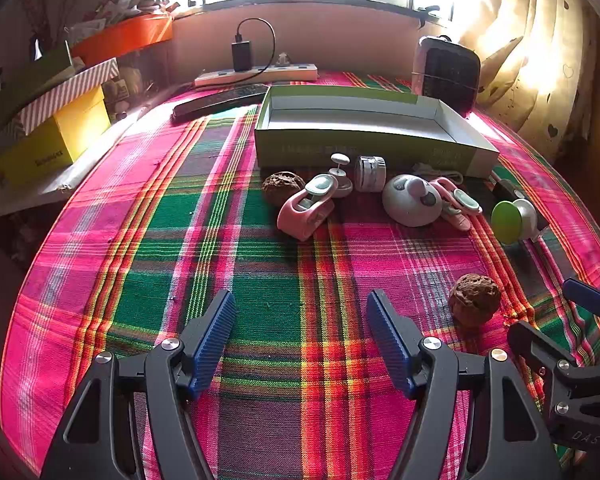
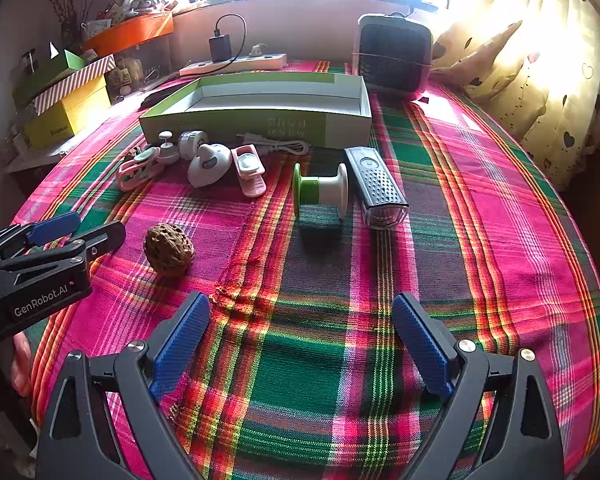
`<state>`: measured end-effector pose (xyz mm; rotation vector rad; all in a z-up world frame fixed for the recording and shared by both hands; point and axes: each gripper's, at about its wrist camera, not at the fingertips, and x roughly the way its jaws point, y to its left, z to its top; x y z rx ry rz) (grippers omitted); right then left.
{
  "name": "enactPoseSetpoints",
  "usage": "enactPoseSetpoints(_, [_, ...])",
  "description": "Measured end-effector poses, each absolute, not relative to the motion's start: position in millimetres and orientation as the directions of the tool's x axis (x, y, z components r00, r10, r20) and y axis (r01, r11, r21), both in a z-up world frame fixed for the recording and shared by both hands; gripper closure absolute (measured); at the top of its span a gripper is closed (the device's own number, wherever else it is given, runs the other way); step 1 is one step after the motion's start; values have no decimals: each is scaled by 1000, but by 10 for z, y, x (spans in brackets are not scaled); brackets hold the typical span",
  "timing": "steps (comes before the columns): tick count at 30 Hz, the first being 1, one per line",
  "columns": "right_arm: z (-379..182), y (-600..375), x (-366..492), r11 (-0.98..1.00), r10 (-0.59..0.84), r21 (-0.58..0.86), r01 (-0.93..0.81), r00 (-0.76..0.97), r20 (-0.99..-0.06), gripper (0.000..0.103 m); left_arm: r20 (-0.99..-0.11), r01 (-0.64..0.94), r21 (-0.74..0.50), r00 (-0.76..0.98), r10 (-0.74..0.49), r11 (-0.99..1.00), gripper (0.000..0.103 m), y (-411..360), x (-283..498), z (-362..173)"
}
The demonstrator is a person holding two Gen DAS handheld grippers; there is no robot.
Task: Organize objects
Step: 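Move the left gripper to the walnut while the right gripper approaches the black gadget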
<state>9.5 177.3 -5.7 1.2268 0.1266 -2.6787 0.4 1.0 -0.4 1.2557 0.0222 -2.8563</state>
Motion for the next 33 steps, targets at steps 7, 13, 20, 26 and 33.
enactPoseSetpoints(7, [-57, 1771, 93, -978, -139, 2, 209, -639, -757, 10, -737, 25, -4, -676, -14, -1000, 35, 11, 4, -4])
enactPoseSetpoints(13, [-56, 1764, 92, -978, -139, 2, 210, -638, -757, 10, -736, 22, -4, -677, -11, -1000, 35, 13, 2, 0])
enactPoseSetpoints(20, [-44, 1773, 89, -975, -148, 5, 221, -633, -760, 10, -736, -18, -6, -677, 16, -1000, 35, -5, 13, 10])
enactPoseSetpoints(26, [-51, 1837, 79, -969, -178, 26, 244, -625, -760, 10, -752, -89, -16, -655, 71, -996, 35, -36, 24, 29])
enactPoseSetpoints(33, [-11, 2029, 49, -977, -175, 54, 206, -633, -754, 11, -746, -178, -98, -638, 190, -979, 36, 40, 71, 57])
